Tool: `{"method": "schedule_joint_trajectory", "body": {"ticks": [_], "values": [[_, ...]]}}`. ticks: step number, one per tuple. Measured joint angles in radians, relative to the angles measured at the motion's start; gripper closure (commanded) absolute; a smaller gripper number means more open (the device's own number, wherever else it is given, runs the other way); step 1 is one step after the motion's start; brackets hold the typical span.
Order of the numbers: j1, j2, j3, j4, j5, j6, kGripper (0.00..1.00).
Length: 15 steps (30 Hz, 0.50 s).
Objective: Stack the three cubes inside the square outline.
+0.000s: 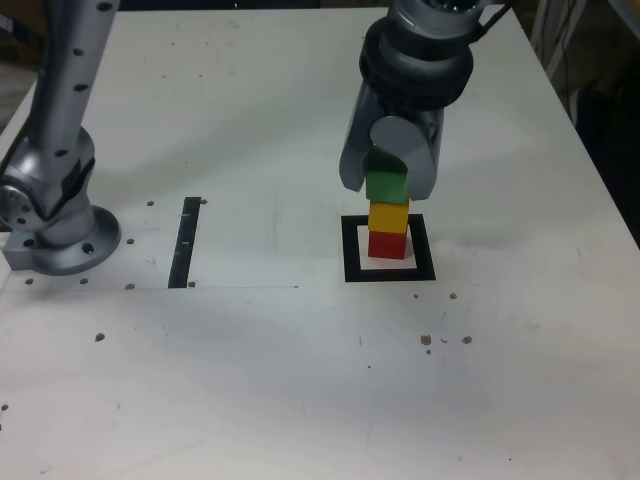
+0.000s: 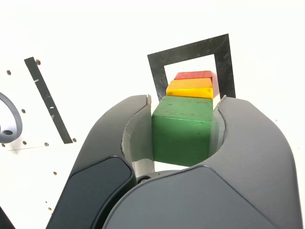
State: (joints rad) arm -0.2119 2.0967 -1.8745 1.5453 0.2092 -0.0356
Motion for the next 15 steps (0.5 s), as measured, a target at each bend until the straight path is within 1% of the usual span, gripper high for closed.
{"method": "schedule_joint_trajectory", "body": {"ticks": [1,3,5,6,7,12,15], "values": [[0.0,0.002,-0.001,0.0,-0.001,0.002,0.34],[0.0,0.003,-0.003,0.0,0.0,0.009,0.17],[0.0,0.0,-0.006,0.0,0.009,0.011,0.05],[0.0,-0.003,-0.007,0.001,0.016,0.012,0.02],[0.0,-0.008,-0.008,0.001,0.02,0.013,0.01],[0.0,-0.04,-0.009,0.012,0.047,0.013,0.01],[0.0,-0.046,-0.008,0.018,0.052,0.013,0.01]]}}
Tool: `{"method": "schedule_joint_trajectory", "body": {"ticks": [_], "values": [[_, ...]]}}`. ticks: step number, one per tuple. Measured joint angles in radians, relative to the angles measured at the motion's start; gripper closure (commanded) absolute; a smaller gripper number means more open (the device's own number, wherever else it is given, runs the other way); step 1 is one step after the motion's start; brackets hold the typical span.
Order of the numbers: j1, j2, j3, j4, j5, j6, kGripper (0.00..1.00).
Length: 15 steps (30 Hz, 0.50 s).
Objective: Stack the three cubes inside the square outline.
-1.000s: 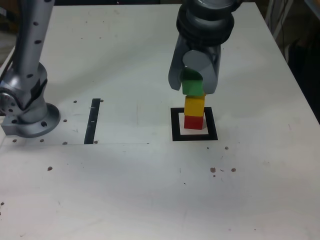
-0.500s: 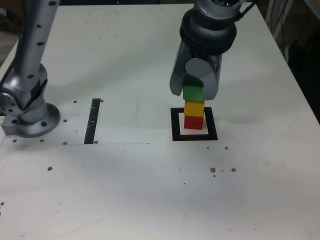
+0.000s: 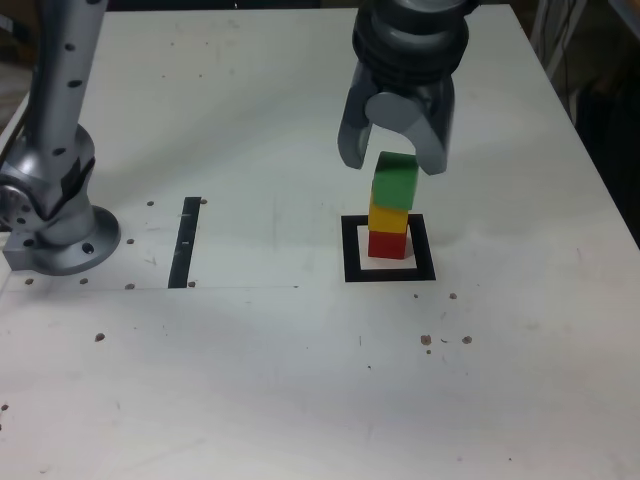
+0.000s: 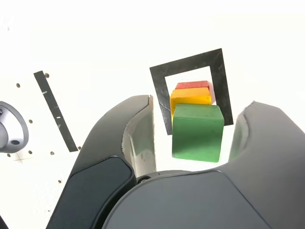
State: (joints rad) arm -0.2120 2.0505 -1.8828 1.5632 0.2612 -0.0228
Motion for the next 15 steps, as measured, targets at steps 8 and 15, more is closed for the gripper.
{"method": "schedule_joint_trajectory", "body": {"ticks": [8,15], "values": [[0.004,-0.094,0.046,0.032,-0.013,0.04,0.0],[0.057,-0.275,0.195,0.035,-0.105,0.089,0.0]]}}
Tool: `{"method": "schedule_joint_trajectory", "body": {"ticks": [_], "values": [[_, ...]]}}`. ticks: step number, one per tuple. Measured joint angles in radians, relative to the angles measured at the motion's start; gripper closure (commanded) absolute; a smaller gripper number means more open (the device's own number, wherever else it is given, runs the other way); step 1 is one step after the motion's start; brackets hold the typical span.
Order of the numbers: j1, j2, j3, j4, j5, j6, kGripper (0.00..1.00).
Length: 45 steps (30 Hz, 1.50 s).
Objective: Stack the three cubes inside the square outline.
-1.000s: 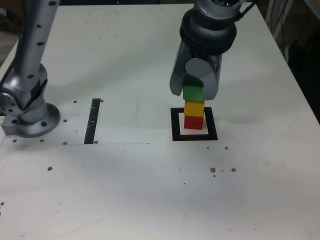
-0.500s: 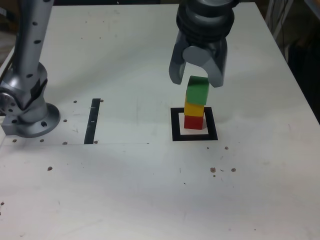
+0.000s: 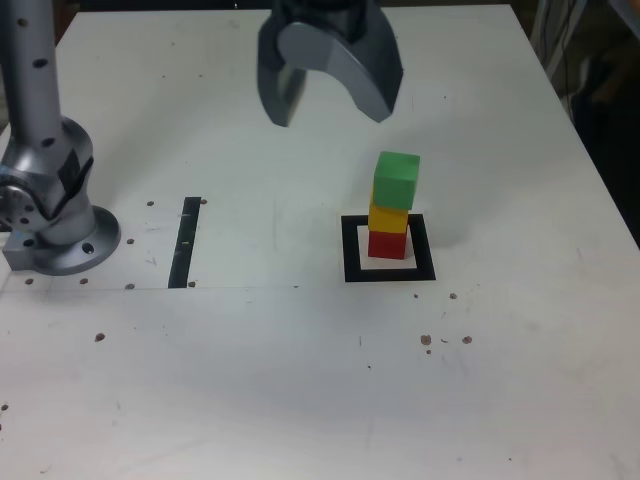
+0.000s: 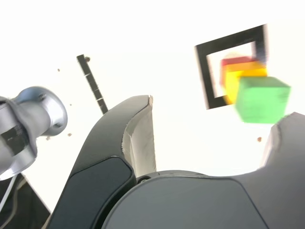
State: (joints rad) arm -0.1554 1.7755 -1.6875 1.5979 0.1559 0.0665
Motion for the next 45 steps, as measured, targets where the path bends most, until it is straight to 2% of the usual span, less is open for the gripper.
{"method": "schedule_joint_trajectory", "body": {"ticks": [6,12,24,34,40,45], "values": [[0.013,-0.154,0.208,-0.016,-0.033,-0.007,0.0],[0.013,-0.286,0.411,-0.149,-0.06,-0.042,0.0],[0.014,-0.312,0.822,-0.332,-0.087,-0.15,0.0],[0.014,-0.311,0.93,-0.447,-0.079,-0.173,0.0],[0.014,-0.302,0.974,-0.547,-0.103,-0.173,0.01],[0.014,-0.288,0.978,-0.564,-0.115,-0.171,0.01]]}}
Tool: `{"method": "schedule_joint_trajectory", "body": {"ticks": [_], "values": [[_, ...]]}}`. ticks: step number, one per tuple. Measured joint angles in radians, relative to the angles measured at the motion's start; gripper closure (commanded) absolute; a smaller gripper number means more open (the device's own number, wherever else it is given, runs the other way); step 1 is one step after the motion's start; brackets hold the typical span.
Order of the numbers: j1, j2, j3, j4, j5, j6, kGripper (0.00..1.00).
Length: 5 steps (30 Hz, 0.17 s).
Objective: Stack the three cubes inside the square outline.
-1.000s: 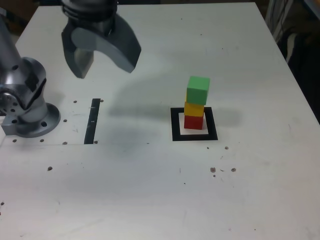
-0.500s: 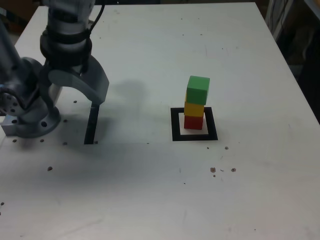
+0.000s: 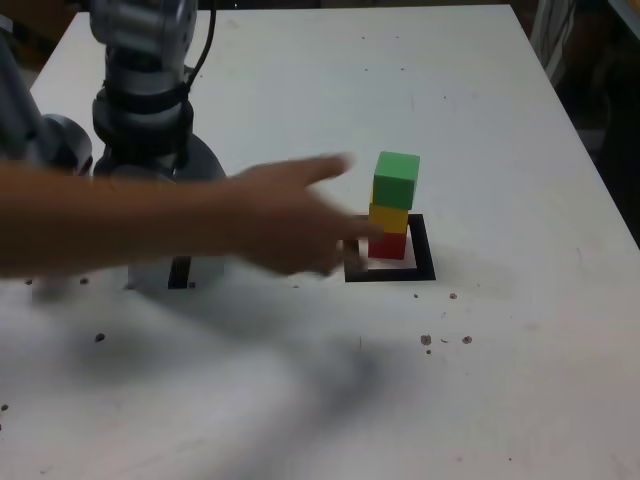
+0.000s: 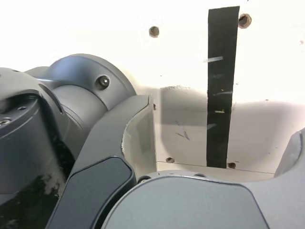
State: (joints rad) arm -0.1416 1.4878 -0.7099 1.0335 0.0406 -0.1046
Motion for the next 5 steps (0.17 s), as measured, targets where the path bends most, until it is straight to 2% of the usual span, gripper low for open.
{"method": "schedule_joint_trajectory", "body": {"ticks": [5], "values": [[0.0,0.011,-0.008,0.0,-0.009,0.0,0.01]]}}
